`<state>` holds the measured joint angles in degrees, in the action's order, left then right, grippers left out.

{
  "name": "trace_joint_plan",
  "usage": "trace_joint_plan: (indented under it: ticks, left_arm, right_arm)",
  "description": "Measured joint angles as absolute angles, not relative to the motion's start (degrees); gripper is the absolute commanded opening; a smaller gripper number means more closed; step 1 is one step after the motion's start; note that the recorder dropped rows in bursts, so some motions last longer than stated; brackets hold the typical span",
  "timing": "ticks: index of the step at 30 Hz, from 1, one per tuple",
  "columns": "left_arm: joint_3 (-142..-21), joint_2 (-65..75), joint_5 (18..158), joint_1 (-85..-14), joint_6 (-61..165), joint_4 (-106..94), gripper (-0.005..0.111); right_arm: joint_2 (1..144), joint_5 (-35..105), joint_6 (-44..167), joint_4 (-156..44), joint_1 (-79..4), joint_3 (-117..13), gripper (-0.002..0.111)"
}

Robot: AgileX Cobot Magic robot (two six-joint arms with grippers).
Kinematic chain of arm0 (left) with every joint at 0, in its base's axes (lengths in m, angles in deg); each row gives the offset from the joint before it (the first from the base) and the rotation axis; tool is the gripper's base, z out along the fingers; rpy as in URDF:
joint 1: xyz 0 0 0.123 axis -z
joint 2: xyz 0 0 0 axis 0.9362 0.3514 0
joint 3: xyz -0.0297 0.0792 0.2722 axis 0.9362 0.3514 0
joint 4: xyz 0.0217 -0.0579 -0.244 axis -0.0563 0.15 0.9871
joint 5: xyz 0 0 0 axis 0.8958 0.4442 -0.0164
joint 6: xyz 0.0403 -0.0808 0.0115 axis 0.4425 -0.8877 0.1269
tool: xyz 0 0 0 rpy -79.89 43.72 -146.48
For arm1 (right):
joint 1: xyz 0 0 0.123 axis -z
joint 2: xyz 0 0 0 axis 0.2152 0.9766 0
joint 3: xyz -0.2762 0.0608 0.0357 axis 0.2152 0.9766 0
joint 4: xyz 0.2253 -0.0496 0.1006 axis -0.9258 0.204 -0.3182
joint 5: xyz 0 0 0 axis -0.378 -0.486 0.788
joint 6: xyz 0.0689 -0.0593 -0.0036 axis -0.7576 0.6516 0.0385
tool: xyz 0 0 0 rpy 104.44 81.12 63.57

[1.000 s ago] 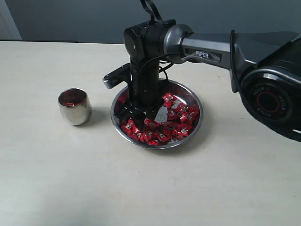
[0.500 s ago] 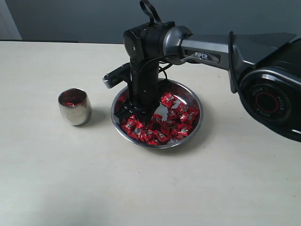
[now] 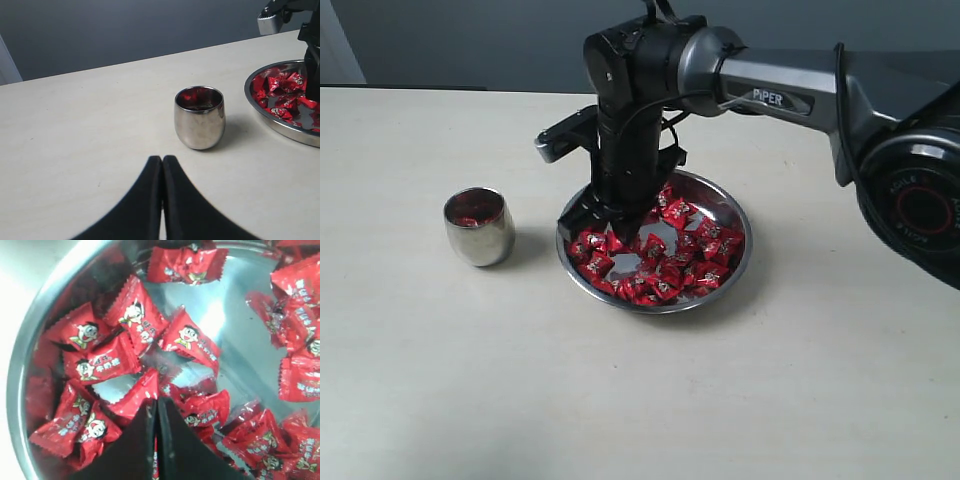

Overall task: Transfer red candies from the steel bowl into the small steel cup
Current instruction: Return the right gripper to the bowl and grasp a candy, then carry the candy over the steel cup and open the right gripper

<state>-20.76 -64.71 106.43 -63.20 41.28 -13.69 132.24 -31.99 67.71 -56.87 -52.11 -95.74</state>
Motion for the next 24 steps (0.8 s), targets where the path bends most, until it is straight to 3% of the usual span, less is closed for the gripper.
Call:
trace_joint_plan:
  ticks: [9, 16, 24]
  left_arm:
    - [-20.76, -64.71, 106.43, -63.2, 41.28, -13.69, 0.0]
    - [-20.76, -64.71, 106.43, -63.2, 41.28, -13.69, 0.0]
    - [-20.76, -64.71, 106.43, -63.2, 41.28, -13.69, 0.0]
  right_arm:
    - [129.37, -22.77, 68.34, -64.02, -52.11, -95.74, -0.001]
    - [128.68, -11.03, 83.08, -88.55, -52.34, -95.74, -0.001]
    - [130.89, -4.2, 87.19, -92.39, -55.02, -95.74, -0.001]
